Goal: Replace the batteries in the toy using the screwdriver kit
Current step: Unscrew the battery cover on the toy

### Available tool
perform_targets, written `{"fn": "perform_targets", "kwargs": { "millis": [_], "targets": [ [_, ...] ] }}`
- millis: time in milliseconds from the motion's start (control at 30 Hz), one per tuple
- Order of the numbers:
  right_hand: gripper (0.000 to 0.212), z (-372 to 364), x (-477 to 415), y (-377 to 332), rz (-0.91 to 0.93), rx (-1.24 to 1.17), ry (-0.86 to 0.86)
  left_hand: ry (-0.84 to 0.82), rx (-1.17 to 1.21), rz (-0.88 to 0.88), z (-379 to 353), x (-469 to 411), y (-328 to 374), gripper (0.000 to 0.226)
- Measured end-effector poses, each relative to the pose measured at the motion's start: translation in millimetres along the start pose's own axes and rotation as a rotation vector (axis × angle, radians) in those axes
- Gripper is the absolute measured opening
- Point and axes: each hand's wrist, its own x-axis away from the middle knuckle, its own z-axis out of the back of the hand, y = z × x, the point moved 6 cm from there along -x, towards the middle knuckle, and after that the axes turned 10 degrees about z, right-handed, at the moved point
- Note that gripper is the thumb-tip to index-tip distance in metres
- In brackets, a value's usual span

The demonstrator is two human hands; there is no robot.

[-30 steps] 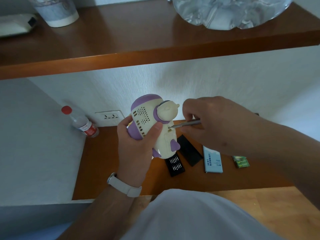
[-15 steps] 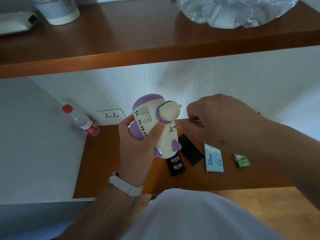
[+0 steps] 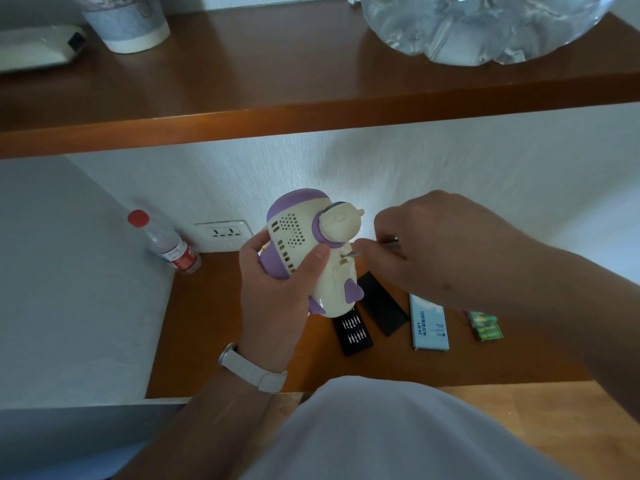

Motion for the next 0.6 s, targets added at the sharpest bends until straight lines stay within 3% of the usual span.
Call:
{"fn": "perform_targets", "kwargs": {
  "millis": [433, 600],
  "targets": [
    [0.035, -3, 6, 7, -0.014, -0.092, 0.078, 0.024, -0.002, 0.014, 2, -3, -6, 0.070],
    [0.028, -6, 14, 13, -0.053, -0.238, 0.113, 0.017, 0.013, 0.017, 3, -3, -6, 0.071]
  ]
}}
